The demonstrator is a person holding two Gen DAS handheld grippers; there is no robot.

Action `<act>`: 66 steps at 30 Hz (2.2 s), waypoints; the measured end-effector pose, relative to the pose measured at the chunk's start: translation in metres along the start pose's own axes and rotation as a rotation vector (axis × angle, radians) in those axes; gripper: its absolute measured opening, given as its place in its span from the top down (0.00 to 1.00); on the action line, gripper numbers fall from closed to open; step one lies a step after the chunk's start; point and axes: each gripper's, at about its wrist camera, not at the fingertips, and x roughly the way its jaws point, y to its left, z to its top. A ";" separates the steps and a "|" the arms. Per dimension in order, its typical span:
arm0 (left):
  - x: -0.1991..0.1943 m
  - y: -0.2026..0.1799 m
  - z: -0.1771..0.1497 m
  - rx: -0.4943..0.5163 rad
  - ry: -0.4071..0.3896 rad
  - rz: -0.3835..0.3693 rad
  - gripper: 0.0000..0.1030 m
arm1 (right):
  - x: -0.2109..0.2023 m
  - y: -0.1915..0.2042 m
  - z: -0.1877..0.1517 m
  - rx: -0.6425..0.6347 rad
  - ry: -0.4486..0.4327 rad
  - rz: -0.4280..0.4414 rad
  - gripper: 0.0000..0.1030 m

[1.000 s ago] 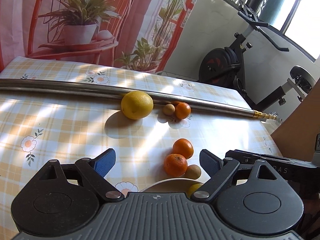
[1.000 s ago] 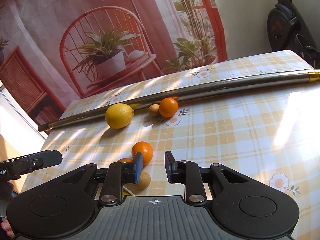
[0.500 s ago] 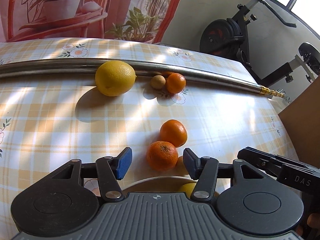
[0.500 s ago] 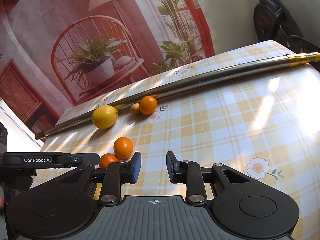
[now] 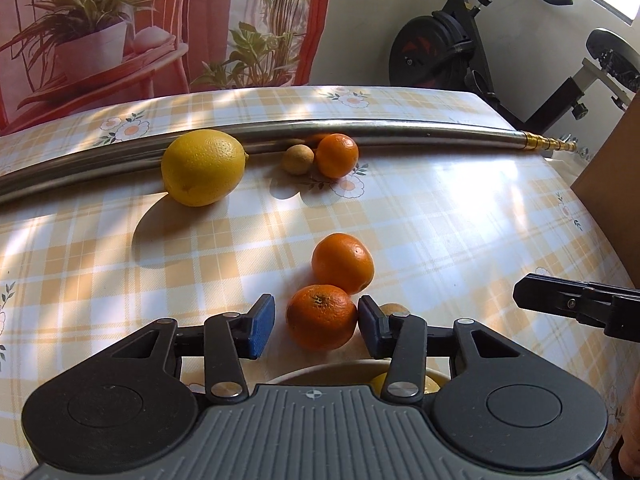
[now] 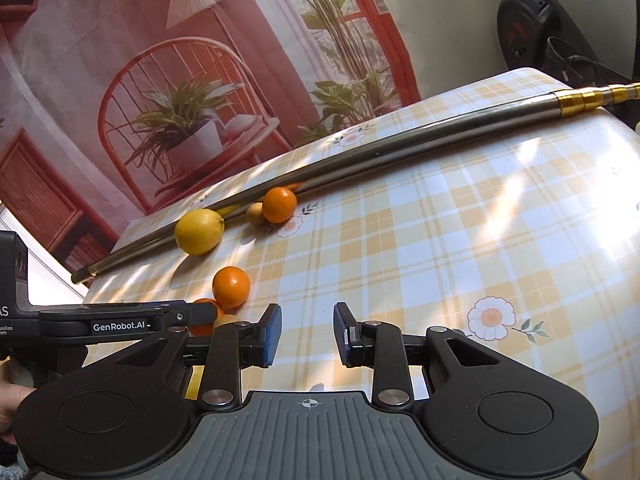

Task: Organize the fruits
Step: 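Move the open left gripper toward the mandarins beside the plate, then grasp a mandarin orange with the left gripper, then grasp the yellow grapefruit with the right gripper while the left gripper holds the mandarin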

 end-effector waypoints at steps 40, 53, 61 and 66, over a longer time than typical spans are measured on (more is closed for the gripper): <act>-0.089 0.088 -0.041 -0.078 -0.218 0.166 0.61 | -0.043 0.070 0.030 -0.222 -0.065 0.046 0.53; -0.079 0.119 -0.051 -0.139 -0.195 0.180 0.61 | 0.025 0.140 0.065 -0.426 -0.037 0.108 0.54; -0.072 0.125 -0.051 -0.170 -0.199 0.162 0.61 | 0.082 0.157 0.081 -0.458 -0.025 0.100 0.54; -0.071 0.125 -0.050 -0.171 -0.198 0.163 0.61 | 0.119 0.167 0.081 -0.492 0.016 0.076 0.49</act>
